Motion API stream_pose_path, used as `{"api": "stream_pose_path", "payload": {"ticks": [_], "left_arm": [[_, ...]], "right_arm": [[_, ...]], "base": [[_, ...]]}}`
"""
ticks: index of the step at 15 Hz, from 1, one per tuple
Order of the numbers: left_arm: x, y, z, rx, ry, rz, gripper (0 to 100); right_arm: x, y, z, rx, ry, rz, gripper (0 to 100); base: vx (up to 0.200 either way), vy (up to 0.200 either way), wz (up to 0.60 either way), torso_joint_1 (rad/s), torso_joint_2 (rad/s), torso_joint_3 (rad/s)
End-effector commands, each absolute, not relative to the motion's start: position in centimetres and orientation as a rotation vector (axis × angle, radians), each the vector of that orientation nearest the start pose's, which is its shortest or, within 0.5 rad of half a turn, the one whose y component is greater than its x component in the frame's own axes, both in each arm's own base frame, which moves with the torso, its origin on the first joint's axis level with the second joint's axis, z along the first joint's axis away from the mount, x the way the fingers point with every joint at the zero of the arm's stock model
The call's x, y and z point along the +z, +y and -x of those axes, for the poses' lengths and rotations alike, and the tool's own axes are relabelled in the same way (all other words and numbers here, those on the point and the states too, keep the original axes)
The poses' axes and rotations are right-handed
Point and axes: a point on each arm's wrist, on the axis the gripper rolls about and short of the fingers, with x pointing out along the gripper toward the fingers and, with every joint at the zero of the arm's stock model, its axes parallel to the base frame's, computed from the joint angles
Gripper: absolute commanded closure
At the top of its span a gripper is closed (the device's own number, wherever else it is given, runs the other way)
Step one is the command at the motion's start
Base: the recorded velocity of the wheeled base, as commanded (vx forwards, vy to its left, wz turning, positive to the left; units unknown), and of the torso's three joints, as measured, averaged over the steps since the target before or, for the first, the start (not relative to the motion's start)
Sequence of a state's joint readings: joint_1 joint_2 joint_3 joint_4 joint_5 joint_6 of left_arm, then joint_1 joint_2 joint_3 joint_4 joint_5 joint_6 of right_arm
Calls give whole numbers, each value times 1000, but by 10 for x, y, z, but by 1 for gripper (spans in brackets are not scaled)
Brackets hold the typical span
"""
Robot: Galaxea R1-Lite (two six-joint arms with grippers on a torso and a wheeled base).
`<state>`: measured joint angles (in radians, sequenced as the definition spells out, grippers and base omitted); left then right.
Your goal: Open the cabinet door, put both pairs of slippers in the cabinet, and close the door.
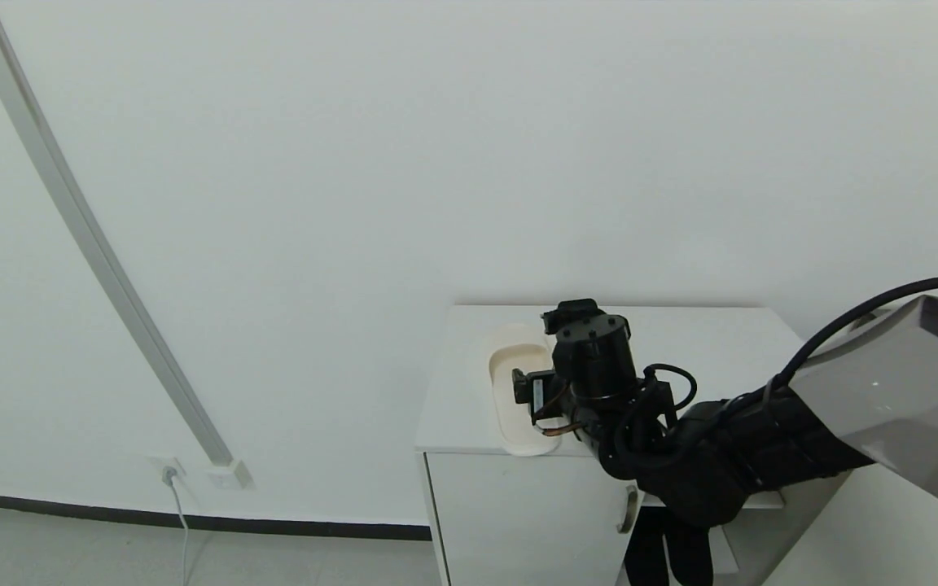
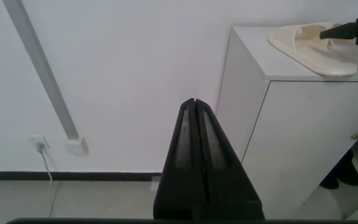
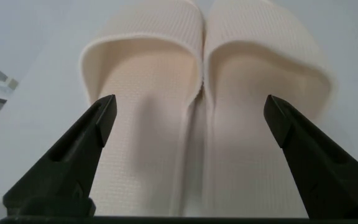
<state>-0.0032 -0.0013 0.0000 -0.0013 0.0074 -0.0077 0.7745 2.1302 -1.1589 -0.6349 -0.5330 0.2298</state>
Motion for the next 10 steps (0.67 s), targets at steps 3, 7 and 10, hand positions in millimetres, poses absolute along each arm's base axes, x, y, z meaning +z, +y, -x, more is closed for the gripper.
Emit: {"api": "stream_pose_path", "payload": {"ticks": [3,7,10], "left_arm": [[76,0,23,5,-2,8,100],[76,0,23,5,-2,8,100],[76,0,23,5,-2,8,100]], "right_arm": [[104,286,-318,209,296,-22,0],[98,292,-343,190,268,-17,0],[94,293,-357,177,255,-13,0]], "base": [[0,0,0,0,0,0],[0,0,0,0,0,0],[0,0,0,0,0,0]]}}
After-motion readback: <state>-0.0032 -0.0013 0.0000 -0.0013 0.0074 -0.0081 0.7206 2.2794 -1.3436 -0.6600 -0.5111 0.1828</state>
